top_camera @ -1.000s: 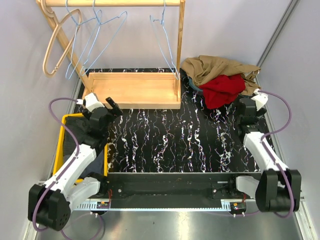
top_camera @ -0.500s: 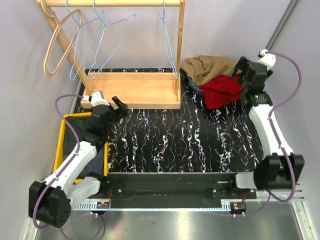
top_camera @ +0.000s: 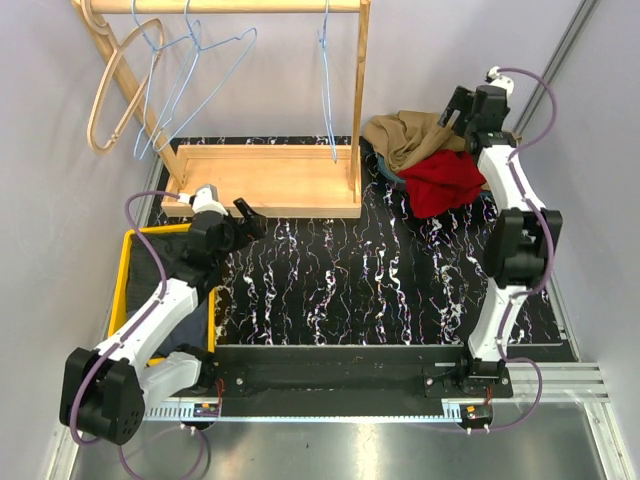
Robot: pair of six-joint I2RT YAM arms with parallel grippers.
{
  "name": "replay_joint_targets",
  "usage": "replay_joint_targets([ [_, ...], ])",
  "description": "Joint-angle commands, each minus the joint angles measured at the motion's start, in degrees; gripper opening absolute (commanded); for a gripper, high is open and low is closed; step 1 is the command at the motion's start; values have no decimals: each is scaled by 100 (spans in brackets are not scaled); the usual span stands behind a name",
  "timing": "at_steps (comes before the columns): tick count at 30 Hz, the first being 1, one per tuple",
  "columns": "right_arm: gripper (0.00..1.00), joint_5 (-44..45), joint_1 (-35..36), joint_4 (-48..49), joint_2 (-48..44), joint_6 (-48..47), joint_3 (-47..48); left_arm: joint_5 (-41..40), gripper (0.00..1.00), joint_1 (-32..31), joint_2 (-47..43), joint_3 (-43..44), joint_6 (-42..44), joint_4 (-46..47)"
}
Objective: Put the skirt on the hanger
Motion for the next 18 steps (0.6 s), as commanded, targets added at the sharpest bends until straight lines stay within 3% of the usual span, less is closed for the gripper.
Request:
replay_joint_targets([
  [1, 97, -469, -21, -198, 750, 157, 761, 283, 99, -25, 175, 92, -38, 373],
  [5, 94, -933, -21, -242, 1295, 218, 1218, 327, 99, -17, 316, 83, -64, 399],
  [8, 85, -1225, -4, -356, 1629, 262, 1526, 345, 99, -17, 421, 83, -64, 426],
  [11, 51, -1269, 5, -637, 1902, 280, 1921, 353, 99, -25, 483, 92, -73, 435],
  [12, 33, -1208, 5, -690, 1964, 306, 2105, 362, 99, -17, 492, 101, -73, 435],
  [13, 8, -1155, 5, -768, 1973, 324, 2203, 371, 99, -17, 500, 101, -82, 443],
  [14, 0, -1111, 14, -804, 1964, 333, 2290, 380, 99, -17, 500, 101, -82, 443],
  [18, 0, -935, 49, -831, 1824, 394, 3035, 380, 99, -25, 430, 66, -99, 435],
])
